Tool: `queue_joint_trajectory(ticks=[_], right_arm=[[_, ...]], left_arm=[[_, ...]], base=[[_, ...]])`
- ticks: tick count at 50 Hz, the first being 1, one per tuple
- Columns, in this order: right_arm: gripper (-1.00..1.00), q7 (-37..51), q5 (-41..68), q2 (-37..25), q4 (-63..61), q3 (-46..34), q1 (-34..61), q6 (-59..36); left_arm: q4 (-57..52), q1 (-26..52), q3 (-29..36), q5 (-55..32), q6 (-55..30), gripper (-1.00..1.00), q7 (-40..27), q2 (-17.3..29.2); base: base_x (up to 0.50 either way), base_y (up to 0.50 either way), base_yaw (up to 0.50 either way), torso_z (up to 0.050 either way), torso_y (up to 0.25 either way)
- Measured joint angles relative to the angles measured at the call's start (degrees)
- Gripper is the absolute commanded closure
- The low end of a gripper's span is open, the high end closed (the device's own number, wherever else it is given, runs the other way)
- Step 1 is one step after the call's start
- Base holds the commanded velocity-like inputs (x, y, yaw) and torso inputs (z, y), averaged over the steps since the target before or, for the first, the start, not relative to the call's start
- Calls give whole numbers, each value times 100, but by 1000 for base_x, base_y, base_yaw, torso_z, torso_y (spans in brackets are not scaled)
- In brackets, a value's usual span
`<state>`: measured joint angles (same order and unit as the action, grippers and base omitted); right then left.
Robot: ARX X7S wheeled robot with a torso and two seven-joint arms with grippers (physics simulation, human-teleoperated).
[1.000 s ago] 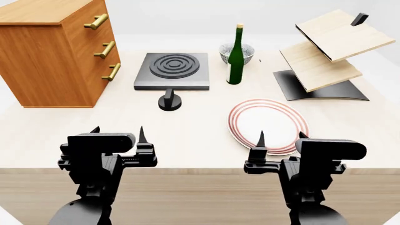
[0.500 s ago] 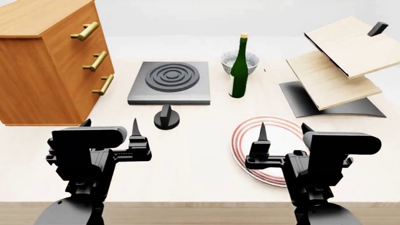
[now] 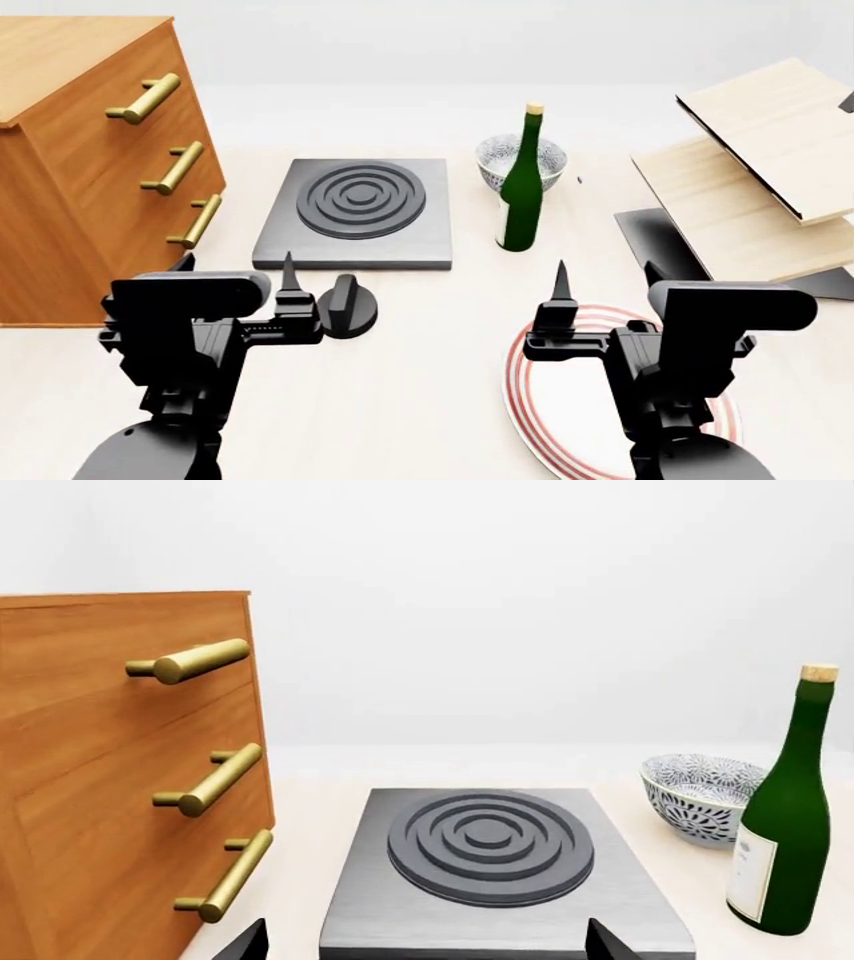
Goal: Turn on the stove.
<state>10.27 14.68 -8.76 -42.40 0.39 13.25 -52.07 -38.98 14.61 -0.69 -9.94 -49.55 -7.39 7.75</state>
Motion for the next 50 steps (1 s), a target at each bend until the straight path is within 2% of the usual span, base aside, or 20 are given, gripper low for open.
queue_joint_trajectory(ticks=[6, 14, 35, 50], right_arm=[[-100, 31, -2, -25, 20, -18, -33, 57], [-100, 57, -5, -57, 71, -53, -66, 139], [-100, 146, -38, -136, 157, -197, -144, 318], [-100, 181, -18, -176, 251, -244, -224, 455]], left_arm=[[189, 24, 32, 21, 154, -100, -16, 40], [861, 74, 124, 270, 809, -100, -128, 144], [3838, 381, 323, 852, 3440, -100, -416, 268], [5821, 828, 564, 993, 4803, -100, -541, 86]], base=[[0, 0, 0, 0, 0], [0, 0, 0, 0, 0], [0, 0, 0, 0, 0], [0, 0, 0, 0, 0]])
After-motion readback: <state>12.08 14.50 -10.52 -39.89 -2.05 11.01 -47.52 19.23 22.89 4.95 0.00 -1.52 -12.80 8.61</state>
